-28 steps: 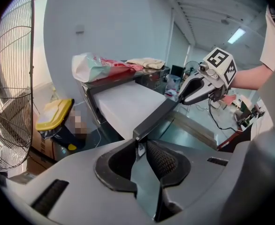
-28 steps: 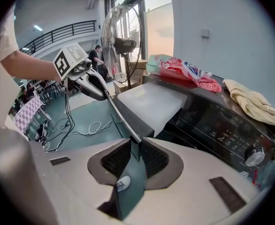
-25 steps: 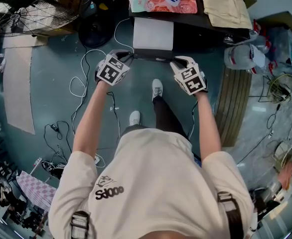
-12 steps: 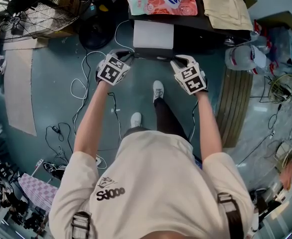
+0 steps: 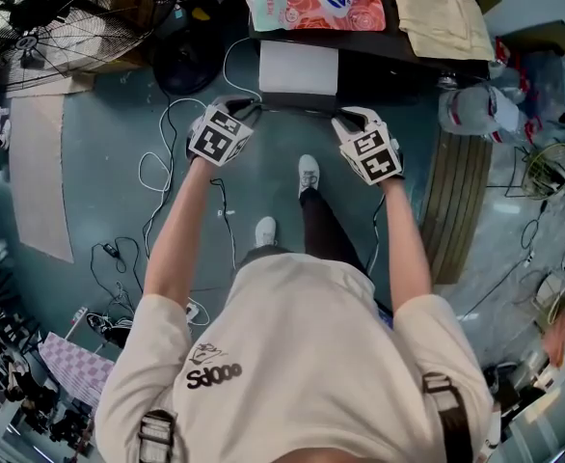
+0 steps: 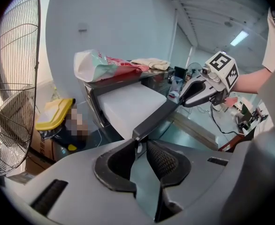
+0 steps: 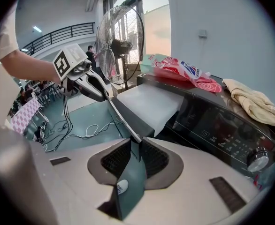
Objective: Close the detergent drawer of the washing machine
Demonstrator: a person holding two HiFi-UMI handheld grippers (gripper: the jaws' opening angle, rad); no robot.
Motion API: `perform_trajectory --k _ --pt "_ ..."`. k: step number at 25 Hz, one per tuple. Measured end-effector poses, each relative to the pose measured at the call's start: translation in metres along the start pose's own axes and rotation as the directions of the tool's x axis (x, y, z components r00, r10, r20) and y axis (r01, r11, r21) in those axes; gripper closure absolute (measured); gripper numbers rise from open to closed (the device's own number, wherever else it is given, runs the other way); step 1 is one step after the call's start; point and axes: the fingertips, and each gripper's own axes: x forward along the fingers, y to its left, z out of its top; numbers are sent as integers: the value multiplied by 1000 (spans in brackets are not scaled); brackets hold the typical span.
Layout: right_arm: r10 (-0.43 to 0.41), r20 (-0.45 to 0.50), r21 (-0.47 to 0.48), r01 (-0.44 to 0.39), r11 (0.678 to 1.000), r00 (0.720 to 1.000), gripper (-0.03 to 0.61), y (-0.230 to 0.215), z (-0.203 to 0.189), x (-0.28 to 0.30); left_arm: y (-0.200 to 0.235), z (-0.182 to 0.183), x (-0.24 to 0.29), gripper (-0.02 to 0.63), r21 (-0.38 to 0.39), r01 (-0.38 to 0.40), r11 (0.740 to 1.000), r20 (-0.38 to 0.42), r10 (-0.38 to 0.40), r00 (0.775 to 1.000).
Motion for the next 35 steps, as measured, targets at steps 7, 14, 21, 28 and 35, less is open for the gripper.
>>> perform_trajectory --k 7,14,21,28,35 --pt "-40 28 5 40 999 999 506 -12 13 -1 11 10 0 531 -34 -33 999 35 34 999" --pt "-73 44 10 72 997 996 506 -26 24 4 25 21 4 531 -68 -53 996 67 58 996" --pt "-86 42 46 84 995 995 505 -40 32 12 39 30 11 529 -103 -75 992 89 84 992" --pt "-169 68 82 163 983 983 448 -59 41 14 52 38 14 523 -164 -93 982 114 112 987" --pt "-207 84 89 200 976 975 437 -71 49 19 64 48 17 500 -183 -122 975 128 147 981"
